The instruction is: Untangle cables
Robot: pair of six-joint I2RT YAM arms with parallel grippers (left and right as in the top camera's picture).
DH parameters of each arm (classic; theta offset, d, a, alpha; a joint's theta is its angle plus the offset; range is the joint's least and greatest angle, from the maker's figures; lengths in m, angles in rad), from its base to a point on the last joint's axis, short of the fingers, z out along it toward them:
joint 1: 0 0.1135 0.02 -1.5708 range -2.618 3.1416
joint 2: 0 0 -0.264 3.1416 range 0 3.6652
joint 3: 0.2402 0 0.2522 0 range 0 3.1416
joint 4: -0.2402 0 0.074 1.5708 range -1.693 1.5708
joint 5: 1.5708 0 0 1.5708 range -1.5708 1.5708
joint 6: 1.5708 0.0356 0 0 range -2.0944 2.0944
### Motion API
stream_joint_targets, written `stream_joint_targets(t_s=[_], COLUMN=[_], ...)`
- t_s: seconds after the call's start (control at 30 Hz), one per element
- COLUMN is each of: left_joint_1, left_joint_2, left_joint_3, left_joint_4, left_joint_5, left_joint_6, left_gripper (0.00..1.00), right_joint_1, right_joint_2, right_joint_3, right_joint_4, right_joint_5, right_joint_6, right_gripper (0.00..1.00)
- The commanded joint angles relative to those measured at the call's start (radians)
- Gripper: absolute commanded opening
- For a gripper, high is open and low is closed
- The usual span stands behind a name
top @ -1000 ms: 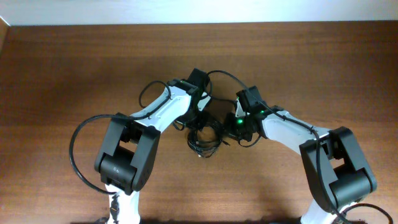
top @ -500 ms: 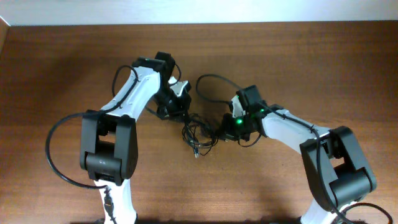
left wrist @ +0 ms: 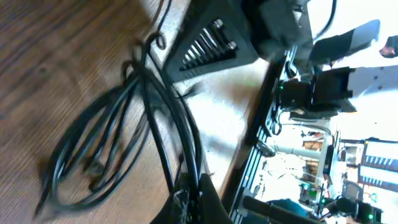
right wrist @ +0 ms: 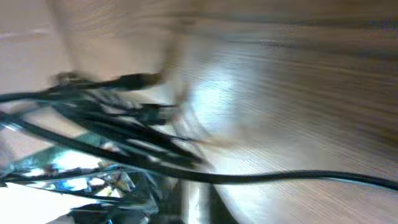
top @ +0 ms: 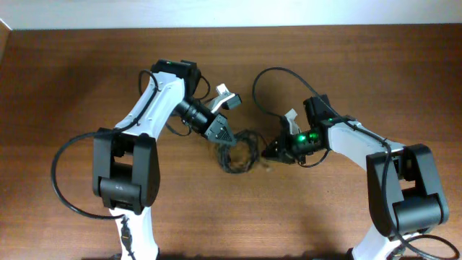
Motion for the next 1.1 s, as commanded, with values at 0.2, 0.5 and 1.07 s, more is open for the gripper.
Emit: stream_joint_targets(t_s=[0.2, 0.5, 1.07], left_joint_1=[-0.042, -0.051, -0.23], left_joint_2=[-0.011, -0.011, -0.008], left_joint_3=[0.026, 0.026, -0.105], left_joint_4=[-0.018, -0.005, 0.294], left_joint_5=[-0.021, -0.037, -0.533], left_joint_6=[0.072, 0.015, -0.686], left_gripper=[0.03, 0.64, 0.49], right_joint_1=[-0.026, -0.026, -0.094], right_joint_2=[0.027, 0.027, 0.027], right_joint_3=[-0.018, -0.018, -0.03], right_joint_4=[-0.002, 0.016, 0.01], right_joint_5=[-0.095, -0.218, -0.177], right_joint_6=[-0.143, -0.212, -0.208], right_gripper=[0.82, 0.79, 0.52])
